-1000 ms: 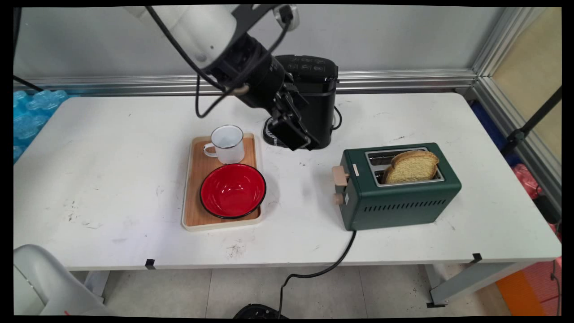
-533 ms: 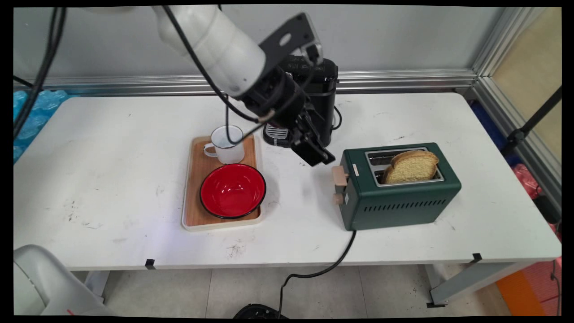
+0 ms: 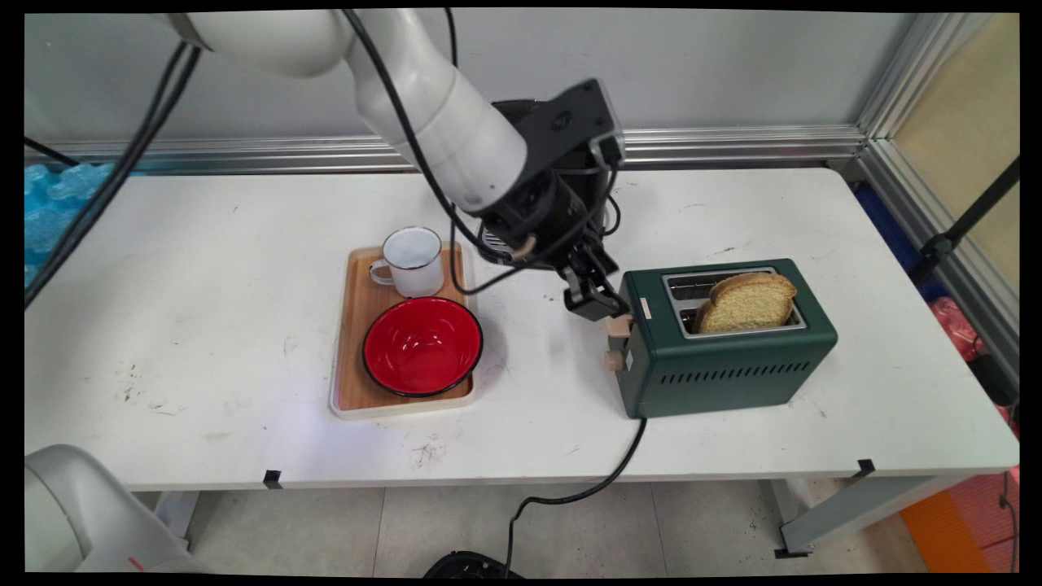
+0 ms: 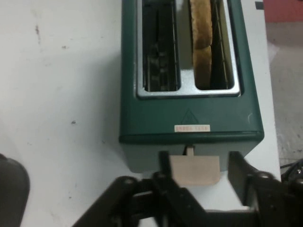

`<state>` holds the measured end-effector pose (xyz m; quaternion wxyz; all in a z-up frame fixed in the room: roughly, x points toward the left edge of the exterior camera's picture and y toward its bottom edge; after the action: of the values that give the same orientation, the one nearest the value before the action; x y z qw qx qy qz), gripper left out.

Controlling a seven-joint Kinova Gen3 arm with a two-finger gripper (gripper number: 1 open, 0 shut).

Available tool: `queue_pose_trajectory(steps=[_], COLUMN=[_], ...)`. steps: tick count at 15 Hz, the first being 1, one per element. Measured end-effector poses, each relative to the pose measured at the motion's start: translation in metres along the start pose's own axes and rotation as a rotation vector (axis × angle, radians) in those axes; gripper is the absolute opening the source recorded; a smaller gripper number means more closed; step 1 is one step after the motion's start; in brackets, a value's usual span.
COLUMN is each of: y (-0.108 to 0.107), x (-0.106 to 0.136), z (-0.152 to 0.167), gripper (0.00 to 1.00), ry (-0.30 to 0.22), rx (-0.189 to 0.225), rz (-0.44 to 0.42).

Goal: Press the toaster switch

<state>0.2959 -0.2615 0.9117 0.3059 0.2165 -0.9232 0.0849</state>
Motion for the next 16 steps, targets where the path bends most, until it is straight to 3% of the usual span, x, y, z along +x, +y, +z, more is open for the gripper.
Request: queue_pose_trajectory(steps=[9,16], y=[0.001,-0.002], x=[-0.004,-0.009], z=[0.037,0.055], gripper=[0.0,0.0], ry=[-0.075,-0.094], rx=[-0.004,-0.006], rz=[-0.025,-0.012])
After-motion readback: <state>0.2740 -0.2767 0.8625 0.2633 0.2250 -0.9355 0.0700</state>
